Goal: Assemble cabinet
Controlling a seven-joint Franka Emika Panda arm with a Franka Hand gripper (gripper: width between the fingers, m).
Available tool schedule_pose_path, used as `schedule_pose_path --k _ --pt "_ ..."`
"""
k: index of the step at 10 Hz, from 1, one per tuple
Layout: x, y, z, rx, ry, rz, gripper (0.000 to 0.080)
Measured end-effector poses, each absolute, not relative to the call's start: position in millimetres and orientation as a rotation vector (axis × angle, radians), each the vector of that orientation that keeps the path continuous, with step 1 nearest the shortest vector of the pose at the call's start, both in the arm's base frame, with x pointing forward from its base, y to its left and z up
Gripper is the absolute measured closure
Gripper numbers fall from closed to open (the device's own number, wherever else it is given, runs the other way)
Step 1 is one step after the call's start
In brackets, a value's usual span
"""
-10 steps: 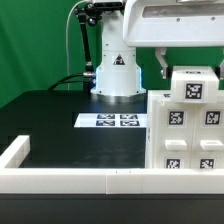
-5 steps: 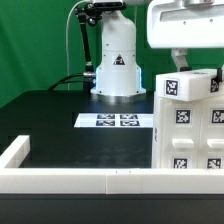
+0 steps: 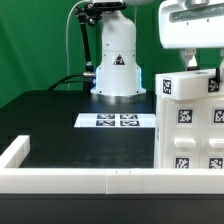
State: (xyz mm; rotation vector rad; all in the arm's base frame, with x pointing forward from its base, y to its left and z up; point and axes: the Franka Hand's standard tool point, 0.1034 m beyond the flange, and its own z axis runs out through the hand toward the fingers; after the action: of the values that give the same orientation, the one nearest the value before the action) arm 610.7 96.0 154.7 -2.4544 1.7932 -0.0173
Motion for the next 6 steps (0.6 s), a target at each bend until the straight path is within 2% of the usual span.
schedule_pose_path --k 6 --pt "613.6 101.5 155.2 -1.949 2.291 0.032 0.0238"
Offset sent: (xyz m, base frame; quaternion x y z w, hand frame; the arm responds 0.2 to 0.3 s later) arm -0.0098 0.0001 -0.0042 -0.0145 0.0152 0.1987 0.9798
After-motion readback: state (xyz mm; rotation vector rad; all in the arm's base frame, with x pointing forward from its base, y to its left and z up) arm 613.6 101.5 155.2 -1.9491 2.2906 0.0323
